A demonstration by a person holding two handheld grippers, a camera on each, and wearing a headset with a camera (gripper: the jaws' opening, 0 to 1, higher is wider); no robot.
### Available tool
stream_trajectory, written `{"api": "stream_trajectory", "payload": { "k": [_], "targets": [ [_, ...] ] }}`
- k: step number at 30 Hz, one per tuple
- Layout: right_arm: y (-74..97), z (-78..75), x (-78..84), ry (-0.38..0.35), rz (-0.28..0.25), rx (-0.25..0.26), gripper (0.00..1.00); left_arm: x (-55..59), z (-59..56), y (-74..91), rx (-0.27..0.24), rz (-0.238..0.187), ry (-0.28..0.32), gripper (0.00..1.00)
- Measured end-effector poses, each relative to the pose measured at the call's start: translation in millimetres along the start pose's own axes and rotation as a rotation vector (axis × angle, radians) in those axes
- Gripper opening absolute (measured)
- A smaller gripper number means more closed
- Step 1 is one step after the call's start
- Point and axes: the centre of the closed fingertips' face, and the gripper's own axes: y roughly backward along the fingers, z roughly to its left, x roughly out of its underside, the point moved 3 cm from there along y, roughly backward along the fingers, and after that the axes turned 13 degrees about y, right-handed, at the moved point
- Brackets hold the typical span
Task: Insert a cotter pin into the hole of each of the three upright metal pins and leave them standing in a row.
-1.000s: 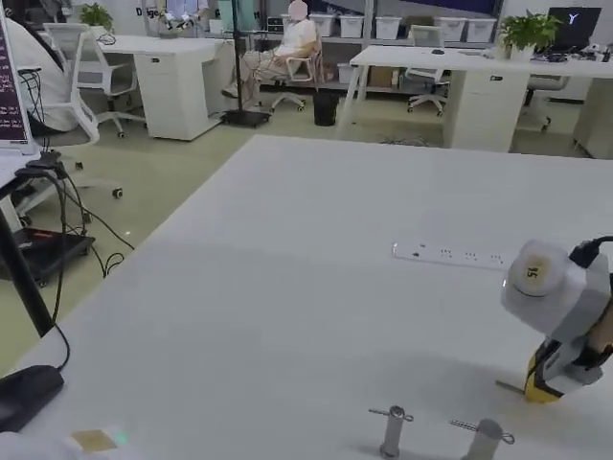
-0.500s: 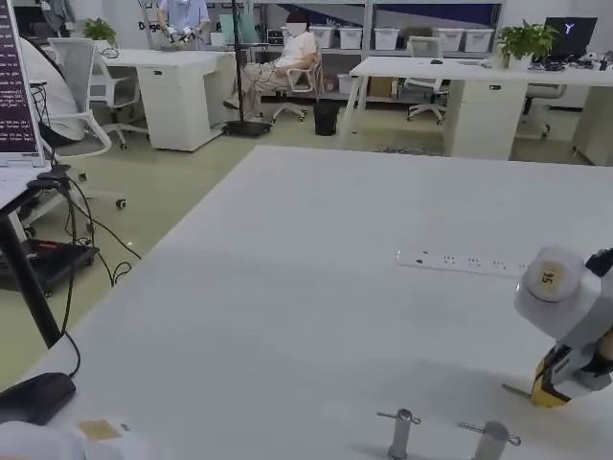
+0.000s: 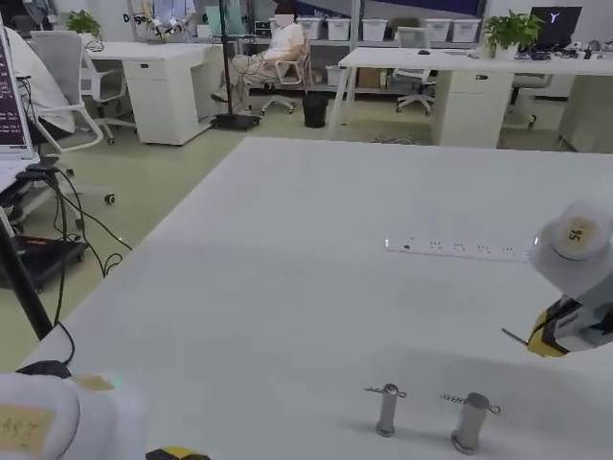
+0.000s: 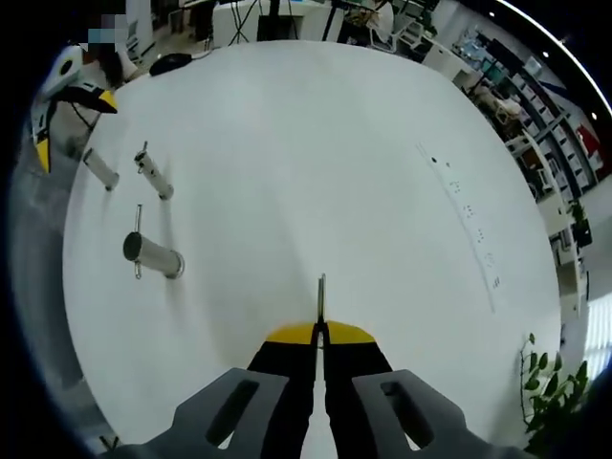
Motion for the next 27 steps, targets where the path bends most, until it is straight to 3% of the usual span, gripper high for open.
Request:
{"api": "stream_trajectory", "payload": {
  "k": [15,27],
  "targets": [
    [57.3,24.3,-15.2,0.010,-0.099,0.109,0.02,-13.7,-4.2,0.9,0.026,-0.005,-0.029,0.83],
    [89.3,50.2,-35.8,0.022,-0.191,0.195,0.02,-26.5,-3.5,0.0,0.037,-0.018,-0.028,0.80]
  ]
}}
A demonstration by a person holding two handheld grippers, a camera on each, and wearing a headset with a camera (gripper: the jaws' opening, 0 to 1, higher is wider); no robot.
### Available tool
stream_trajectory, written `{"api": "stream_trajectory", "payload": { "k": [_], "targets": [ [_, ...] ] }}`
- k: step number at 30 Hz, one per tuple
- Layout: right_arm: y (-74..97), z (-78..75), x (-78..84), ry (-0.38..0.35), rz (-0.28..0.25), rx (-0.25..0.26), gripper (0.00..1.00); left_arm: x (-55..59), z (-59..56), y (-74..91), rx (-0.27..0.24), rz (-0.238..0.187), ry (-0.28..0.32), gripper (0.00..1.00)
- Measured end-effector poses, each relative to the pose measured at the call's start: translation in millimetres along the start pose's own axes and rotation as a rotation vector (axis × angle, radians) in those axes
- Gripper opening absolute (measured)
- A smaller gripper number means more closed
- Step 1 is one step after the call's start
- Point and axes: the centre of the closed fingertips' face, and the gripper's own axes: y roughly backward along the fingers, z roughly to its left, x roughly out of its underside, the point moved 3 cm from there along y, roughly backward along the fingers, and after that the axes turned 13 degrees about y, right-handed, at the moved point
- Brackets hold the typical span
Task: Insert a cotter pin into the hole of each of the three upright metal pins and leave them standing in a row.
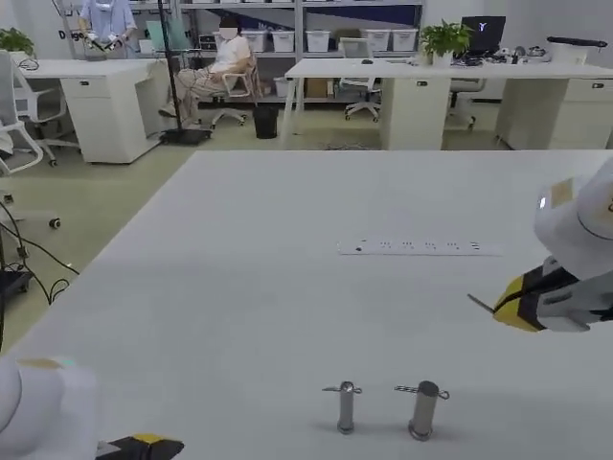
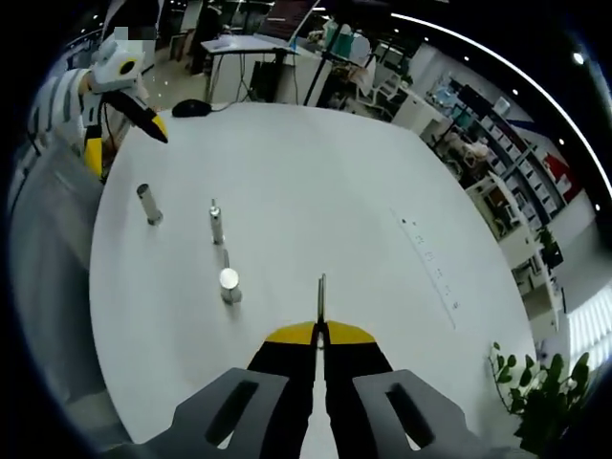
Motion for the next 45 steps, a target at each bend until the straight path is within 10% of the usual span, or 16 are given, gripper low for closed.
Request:
{"api": "stream_trajectory", "payload": {
  "k": [27,45],
  "targets": [
    [39.1,33.5,-40.6,-0.059,-0.182,0.200,0.02,-57.9,-48.6,-25.5,0.114,-0.091,-0.135,0.74],
    [51.7,59.4,-55.4,-0.012,-0.195,0.277,0.02,-68.9,-89.5,-42.3,0.256,-0.091,-0.172,0.66]
  ]
}}
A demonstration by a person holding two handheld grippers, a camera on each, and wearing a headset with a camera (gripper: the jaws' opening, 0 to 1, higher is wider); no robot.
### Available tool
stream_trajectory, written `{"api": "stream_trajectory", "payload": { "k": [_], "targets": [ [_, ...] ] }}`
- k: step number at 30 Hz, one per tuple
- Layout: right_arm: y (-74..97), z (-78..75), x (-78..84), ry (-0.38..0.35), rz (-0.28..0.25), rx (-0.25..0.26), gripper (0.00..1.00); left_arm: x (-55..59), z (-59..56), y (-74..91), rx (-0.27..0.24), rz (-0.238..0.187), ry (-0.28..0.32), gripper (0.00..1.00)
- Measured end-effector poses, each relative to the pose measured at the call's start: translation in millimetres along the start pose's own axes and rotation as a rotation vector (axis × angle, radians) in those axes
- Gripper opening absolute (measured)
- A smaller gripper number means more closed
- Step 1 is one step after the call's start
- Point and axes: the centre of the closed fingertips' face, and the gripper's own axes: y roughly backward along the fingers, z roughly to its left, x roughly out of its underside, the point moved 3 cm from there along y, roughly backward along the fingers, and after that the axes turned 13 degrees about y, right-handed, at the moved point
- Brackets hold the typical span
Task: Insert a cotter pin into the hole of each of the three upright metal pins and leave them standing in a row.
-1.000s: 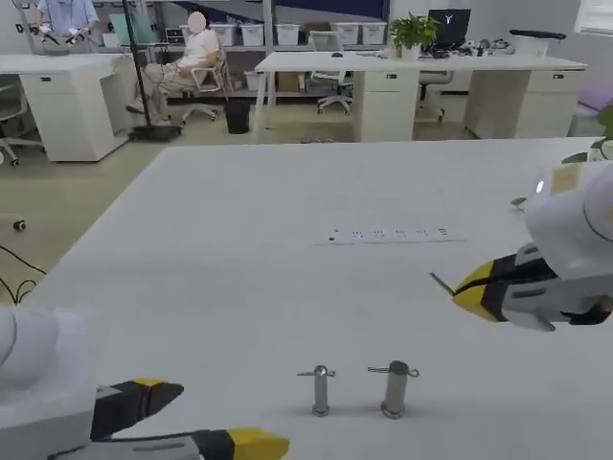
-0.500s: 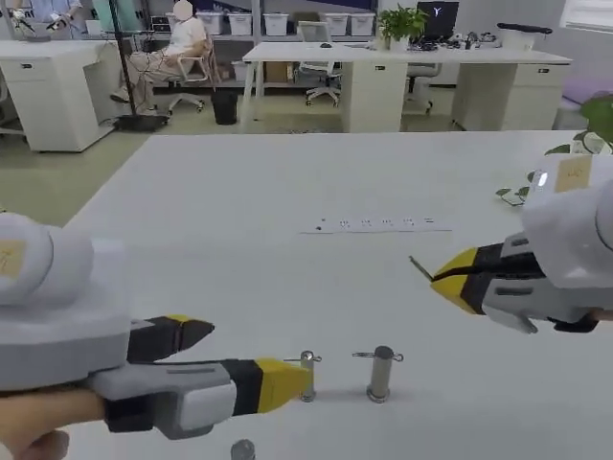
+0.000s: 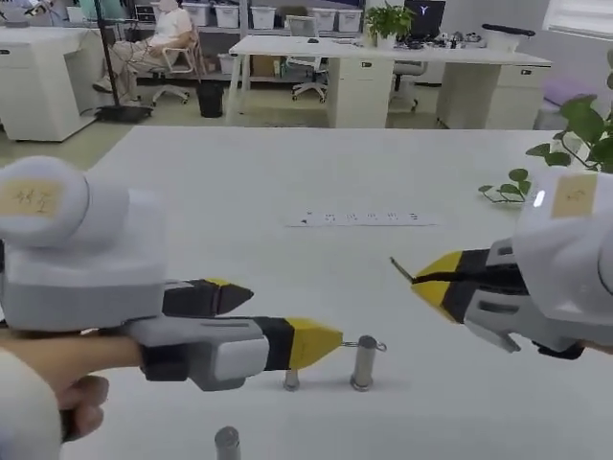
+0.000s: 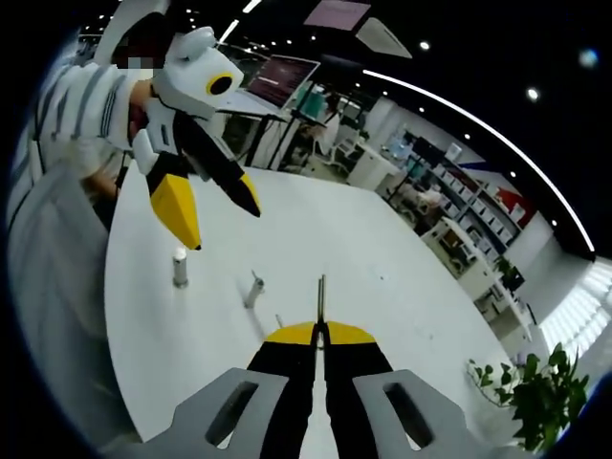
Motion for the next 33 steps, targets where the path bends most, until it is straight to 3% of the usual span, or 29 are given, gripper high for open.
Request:
{"api": "stream_trajectory", "payload": {
  "k": [7,12,21,33],
  "targets": [
    [-1.3,15.8,-5.7,0.052,0.004,0.009,0.02,0.4,-9.7,-10.4,0.052,0.004,0.034,0.60],
    [-2.7,26.2,-10.3,0.095,0.008,0.009,0.02,-2.3,-22.2,-14.9,0.119,0.010,0.058,0.53],
    [-1.2,30.7,-21.1,0.151,-0.003,0.028,0.02,-4.7,-34.3,-25.0,0.185,0.040,0.129,0.34],
    [-1.2,35.2,-25.1,0.171,-0.013,0.023,0.02,-3.4,-41.8,-28.0,0.222,0.071,0.173,0.14]
  ]
}}
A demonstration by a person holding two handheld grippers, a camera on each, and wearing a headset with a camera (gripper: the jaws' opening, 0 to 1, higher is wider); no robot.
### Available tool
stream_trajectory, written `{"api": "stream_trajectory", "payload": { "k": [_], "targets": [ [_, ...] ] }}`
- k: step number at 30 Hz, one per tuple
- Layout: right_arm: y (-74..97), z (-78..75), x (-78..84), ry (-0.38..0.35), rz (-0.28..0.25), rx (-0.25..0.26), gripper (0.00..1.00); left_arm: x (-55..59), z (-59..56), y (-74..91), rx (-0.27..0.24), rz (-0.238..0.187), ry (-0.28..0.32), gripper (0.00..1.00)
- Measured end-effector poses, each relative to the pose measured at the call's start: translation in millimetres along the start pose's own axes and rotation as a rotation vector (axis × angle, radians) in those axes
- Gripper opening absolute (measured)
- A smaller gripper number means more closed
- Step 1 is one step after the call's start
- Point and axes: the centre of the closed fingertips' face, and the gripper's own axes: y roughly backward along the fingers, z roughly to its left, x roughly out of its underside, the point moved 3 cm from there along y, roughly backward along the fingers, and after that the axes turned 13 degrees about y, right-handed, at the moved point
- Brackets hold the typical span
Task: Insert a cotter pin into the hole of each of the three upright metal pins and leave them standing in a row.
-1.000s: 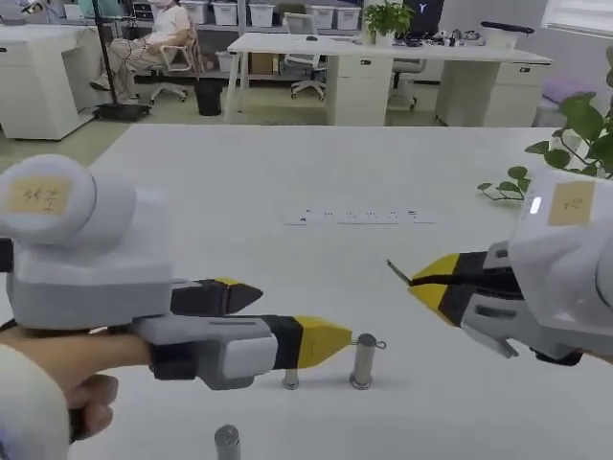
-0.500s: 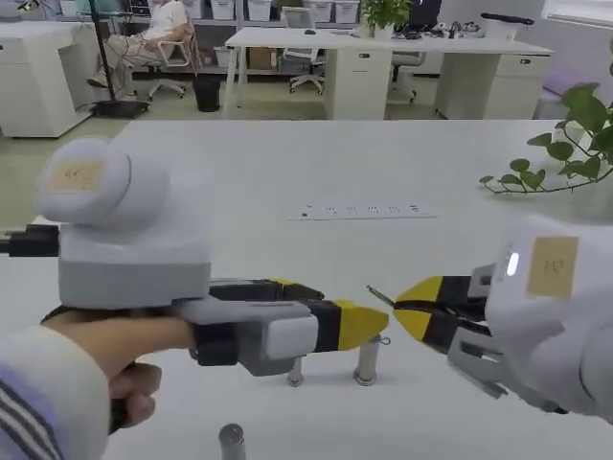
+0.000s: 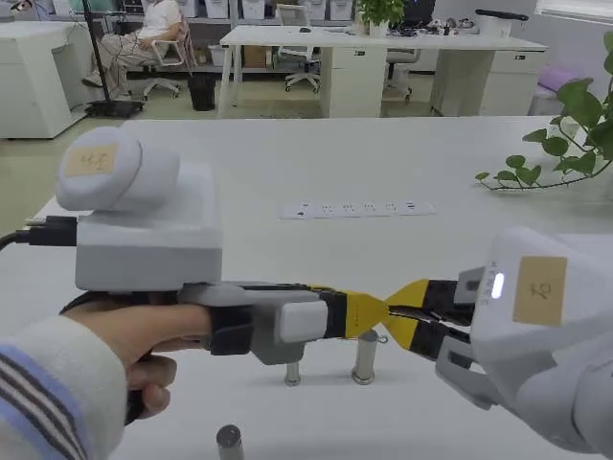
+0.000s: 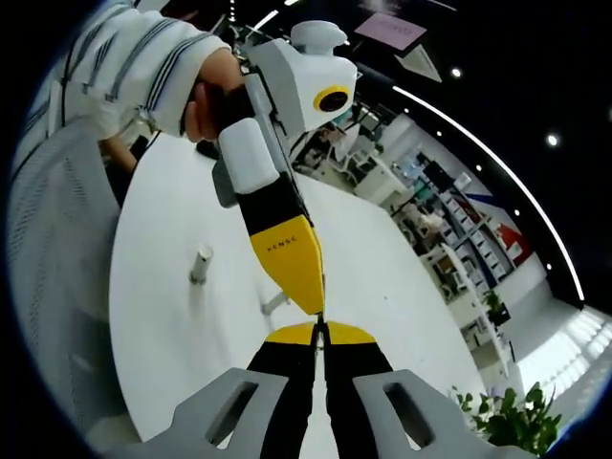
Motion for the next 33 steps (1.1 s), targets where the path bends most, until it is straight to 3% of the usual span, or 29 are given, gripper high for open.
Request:
{"api": "stream_trajectory", "payload": {
  "k": [33],
  "targets": [
    [-0.8,5.2,-4.9,0.020,-0.020,-0.014,0.02,4.0,6.1,3.8,-0.030,0.021,0.026,0.02]
  ]
}}
